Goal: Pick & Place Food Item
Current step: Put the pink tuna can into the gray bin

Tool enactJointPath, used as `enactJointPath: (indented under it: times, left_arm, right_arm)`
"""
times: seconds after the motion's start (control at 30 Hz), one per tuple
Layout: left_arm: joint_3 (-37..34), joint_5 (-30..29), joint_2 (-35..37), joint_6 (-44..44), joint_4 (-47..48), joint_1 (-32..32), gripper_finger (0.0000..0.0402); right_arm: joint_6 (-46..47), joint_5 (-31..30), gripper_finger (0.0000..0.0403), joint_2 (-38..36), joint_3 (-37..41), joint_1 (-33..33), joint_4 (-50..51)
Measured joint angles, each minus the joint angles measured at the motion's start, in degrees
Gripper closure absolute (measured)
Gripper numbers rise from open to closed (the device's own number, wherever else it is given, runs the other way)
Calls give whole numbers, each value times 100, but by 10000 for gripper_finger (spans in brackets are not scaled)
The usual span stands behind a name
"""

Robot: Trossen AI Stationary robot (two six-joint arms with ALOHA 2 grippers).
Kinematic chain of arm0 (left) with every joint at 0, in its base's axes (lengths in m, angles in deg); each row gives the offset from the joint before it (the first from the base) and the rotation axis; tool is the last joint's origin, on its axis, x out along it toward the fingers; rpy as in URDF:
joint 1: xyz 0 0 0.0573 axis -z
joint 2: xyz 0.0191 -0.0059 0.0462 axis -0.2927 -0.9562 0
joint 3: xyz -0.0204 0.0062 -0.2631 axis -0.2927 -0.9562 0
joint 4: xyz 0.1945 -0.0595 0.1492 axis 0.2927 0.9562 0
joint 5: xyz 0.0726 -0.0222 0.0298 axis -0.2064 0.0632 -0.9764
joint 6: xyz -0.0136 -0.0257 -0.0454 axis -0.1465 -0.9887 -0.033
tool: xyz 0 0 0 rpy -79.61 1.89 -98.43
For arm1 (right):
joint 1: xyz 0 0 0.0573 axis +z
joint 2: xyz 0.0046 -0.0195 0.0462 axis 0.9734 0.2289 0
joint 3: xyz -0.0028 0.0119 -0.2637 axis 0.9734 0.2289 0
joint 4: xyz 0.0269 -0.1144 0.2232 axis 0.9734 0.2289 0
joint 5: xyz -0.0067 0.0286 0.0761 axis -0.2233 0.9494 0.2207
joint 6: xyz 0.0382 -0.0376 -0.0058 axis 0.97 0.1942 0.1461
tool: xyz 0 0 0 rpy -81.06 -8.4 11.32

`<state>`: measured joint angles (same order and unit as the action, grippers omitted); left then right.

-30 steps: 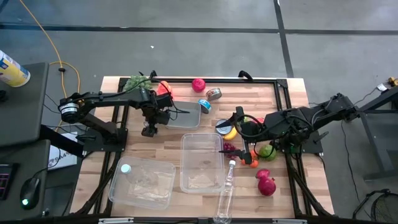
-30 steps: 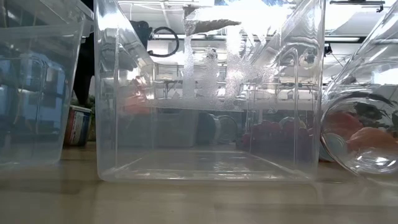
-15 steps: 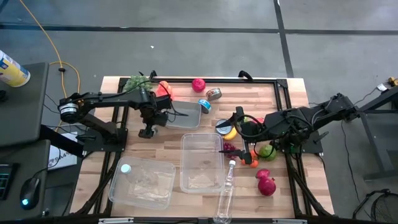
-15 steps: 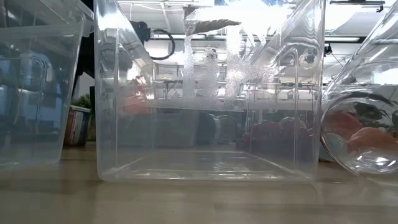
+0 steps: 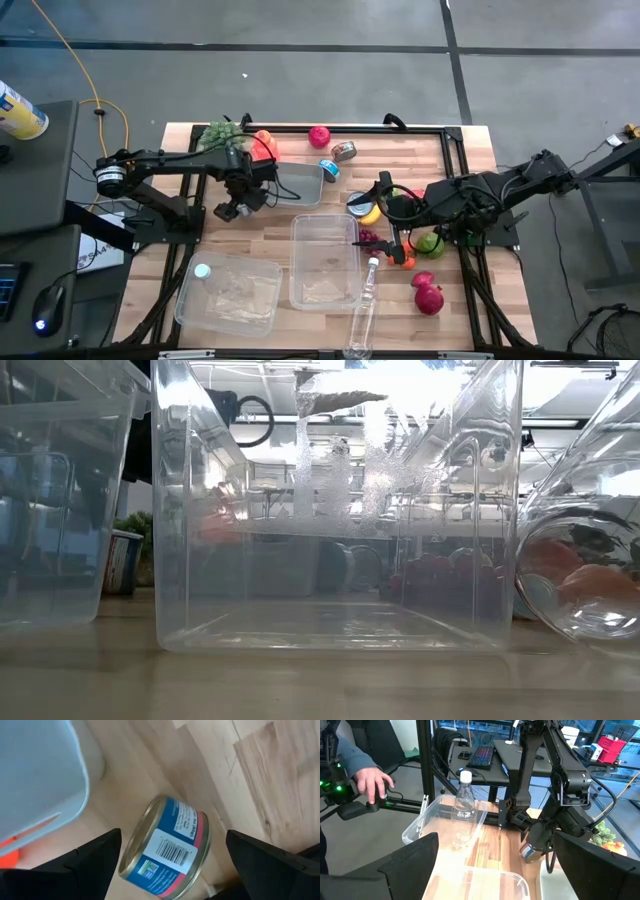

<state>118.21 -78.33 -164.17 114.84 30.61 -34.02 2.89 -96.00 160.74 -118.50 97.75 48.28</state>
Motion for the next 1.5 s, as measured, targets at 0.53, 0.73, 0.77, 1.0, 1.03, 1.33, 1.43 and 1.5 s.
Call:
enactJointPath:
  times: [0.53, 0.73, 0.77, 1.0, 1.03, 1.33, 1.43, 1.5]
  left_arm:
    - [-9, 0, -430, 1091, -24, -337, 50]
    - [-9, 0, -867, 1019, -23, -337, 50]
    - [-9, -1, -948, 927, -21, -337, 50]
    - [11, 218, -1161, 802, -2, -339, 50]
    - [8, 278, -1150, 873, -6, -342, 50]
    - [2, 367, -1150, 962, -105, -363, 50]
    - [-2, 382, -1152, 964, -110, -391, 53]
    - [-2, 380, -1152, 964, -116, -391, 58]
  right_arm:
    - [127, 0, 20, 1, 0, 0, 2]
    - [128, 0, 20, 1, 0, 1, 2]
    - [129, 0, 20, 1, 0, 1, 3]
    - [123, -24, 20, 1, 0, 1, 9]
    - [107, -26, 20, 1, 0, -1, 9]
    - [94, -22, 20, 3, 0, -38, 11]
    - [98, -16, 20, 3, 0, -123, 19]
    - [99, -28, 20, 3, 0, -130, 31]
